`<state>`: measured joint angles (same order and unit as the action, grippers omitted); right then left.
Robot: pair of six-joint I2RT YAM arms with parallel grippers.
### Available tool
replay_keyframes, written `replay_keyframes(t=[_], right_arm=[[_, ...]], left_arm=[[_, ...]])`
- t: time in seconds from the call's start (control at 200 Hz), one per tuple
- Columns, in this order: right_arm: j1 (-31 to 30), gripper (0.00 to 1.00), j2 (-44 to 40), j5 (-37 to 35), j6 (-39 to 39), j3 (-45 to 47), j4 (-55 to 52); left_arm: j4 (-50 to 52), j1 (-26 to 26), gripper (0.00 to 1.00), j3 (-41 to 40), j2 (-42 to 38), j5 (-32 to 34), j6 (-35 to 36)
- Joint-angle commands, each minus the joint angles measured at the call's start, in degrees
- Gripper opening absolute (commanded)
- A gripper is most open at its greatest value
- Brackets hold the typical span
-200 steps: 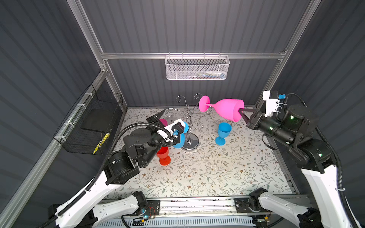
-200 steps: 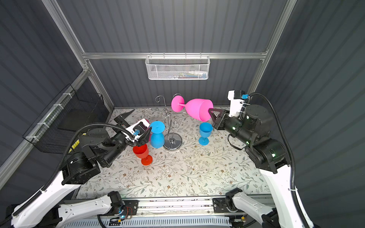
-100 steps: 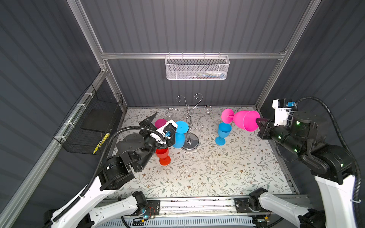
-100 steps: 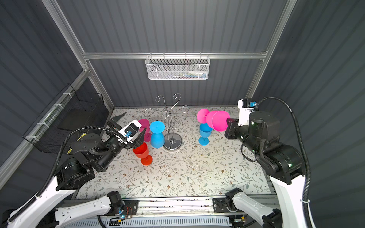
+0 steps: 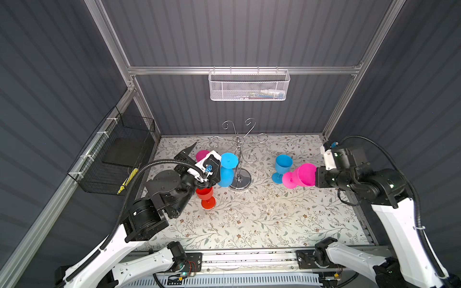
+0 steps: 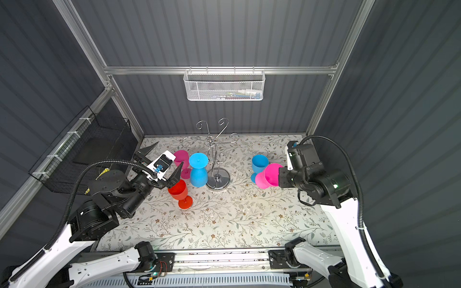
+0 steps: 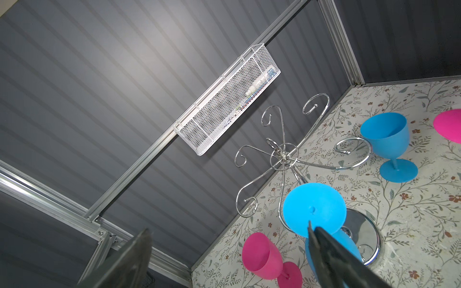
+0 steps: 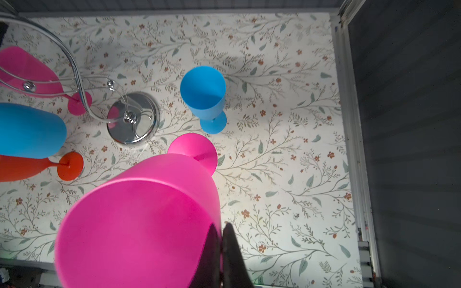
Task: Take the wine glass off the wine glass rack
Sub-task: Place the wine glass at the center of the table.
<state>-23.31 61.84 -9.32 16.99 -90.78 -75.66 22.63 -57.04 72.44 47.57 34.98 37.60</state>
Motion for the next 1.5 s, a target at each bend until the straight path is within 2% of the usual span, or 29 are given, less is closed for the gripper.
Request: replay_keyframes(t=[0.0, 0.225, 0.54, 0.85, 1.496], right_arm=[[-0.5, 0.00, 0.8, 3.5, 1.4, 1.5, -1.7], [-2.2, 0.00, 5.7, 5.6, 2.2, 5.6, 0.3], [-6.1, 0.00, 9.0, 2.9, 3.6, 11.9, 5.4], [-6.9, 0.00, 10.8, 2.8, 4.7, 17.3, 10.1], [-9.0, 0.00, 12.8, -2.4, 6.7, 21.4, 12.4]], left_arm=[[-1.9, -0.2, 1.00, -0.6, -0.2, 0.1, -2.0], [-1.7, -0.2, 1.00, -0.9, 0.6, -1.3, -3.2], [-1.6, -0.2, 1.00, -1.2, 0.9, -2.1, -4.1], [-1.2, -0.2, 1.00, -1.6, 0.7, -2.4, -5.1], [-0.9, -0.2, 1.00, -2.5, 0.4, -2.1, -7.7]])
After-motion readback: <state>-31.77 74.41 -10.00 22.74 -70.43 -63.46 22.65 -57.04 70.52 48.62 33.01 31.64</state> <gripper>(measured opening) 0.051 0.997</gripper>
